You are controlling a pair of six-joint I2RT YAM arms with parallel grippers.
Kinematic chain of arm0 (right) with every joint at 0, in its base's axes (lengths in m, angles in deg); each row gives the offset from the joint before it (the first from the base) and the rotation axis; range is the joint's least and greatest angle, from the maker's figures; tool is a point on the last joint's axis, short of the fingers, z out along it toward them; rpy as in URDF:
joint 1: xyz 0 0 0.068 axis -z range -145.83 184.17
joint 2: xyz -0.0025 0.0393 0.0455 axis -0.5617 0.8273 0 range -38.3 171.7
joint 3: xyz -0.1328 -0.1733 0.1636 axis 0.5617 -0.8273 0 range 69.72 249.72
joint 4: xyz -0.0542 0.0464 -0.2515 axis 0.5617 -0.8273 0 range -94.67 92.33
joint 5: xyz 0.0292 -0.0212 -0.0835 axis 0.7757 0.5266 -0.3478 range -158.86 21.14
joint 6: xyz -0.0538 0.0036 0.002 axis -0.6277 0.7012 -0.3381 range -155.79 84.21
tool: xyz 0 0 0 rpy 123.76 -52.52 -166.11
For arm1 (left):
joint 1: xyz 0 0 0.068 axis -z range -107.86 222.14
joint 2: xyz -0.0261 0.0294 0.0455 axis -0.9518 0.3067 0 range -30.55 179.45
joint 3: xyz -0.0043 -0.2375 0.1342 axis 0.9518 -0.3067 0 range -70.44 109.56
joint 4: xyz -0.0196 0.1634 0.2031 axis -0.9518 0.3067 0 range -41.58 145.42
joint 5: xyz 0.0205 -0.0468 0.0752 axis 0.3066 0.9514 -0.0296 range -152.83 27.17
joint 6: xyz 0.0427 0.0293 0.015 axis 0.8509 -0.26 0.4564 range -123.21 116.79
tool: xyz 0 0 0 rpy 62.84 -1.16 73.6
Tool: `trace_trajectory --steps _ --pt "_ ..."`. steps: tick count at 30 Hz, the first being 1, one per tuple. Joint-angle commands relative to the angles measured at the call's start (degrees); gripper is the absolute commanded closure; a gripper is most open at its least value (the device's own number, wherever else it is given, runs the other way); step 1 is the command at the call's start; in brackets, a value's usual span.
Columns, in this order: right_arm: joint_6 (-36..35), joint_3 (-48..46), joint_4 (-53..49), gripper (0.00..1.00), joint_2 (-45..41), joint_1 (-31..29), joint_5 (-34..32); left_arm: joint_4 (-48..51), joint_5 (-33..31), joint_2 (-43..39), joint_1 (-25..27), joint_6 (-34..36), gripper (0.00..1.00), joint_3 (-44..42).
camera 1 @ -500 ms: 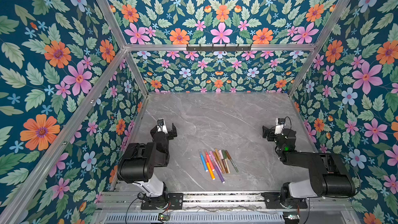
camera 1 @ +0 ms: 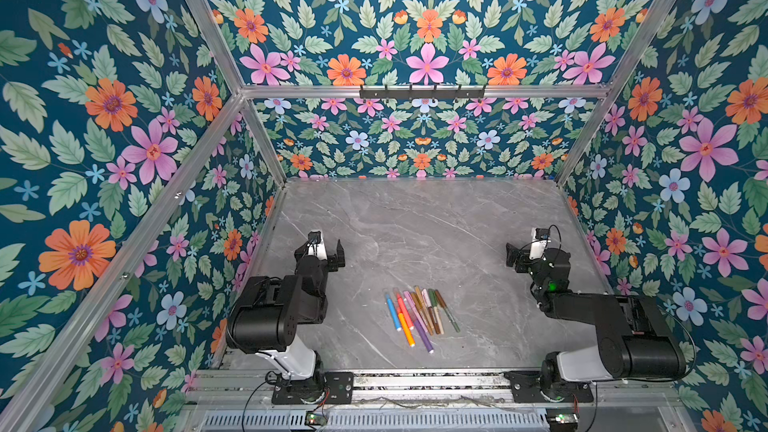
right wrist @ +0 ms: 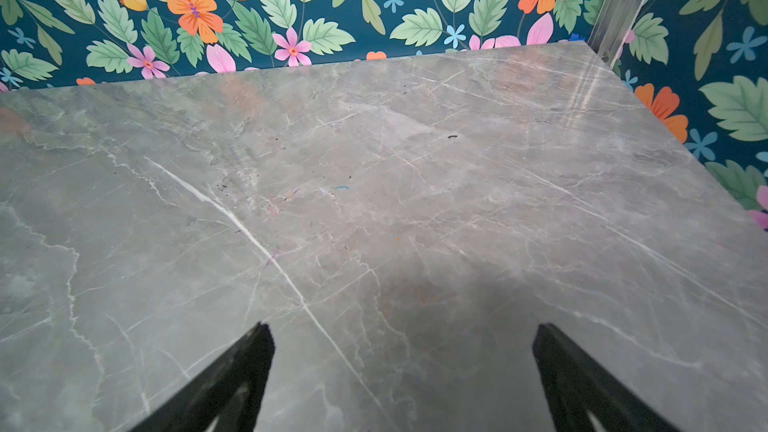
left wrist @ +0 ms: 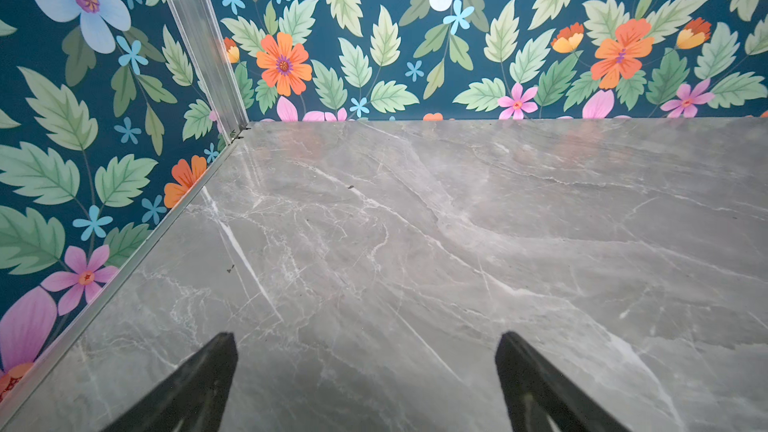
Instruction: Open the pen caps
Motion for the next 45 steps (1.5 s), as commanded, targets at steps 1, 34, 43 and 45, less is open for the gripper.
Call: trace_trajectory --steps 1,34,43,45 --pt "0.29 0.25 0.36 0.01 0.14 -0.06 -0.56 -2.0 0.53 -0.15 -0.05 0.64 0.0 -0.02" --pt "0.87 0.26 0.49 0.01 0.23 -0.23 -1.87 1.05 -4.31 0.03 -0.28 -1.94 0.0 1.8" --pt "5.27 15.27 -36.16 0.01 -13.63 -10.49 -29.12 22.64 -21.72 -16.71 6.49 -2.7 0.0 5.91" --pt "13.13 21.77 -49.3 0.01 -18.18 -10.63 -24.8 38.98 -20.7 -23.25 8.05 -10.63 0.0 11.53"
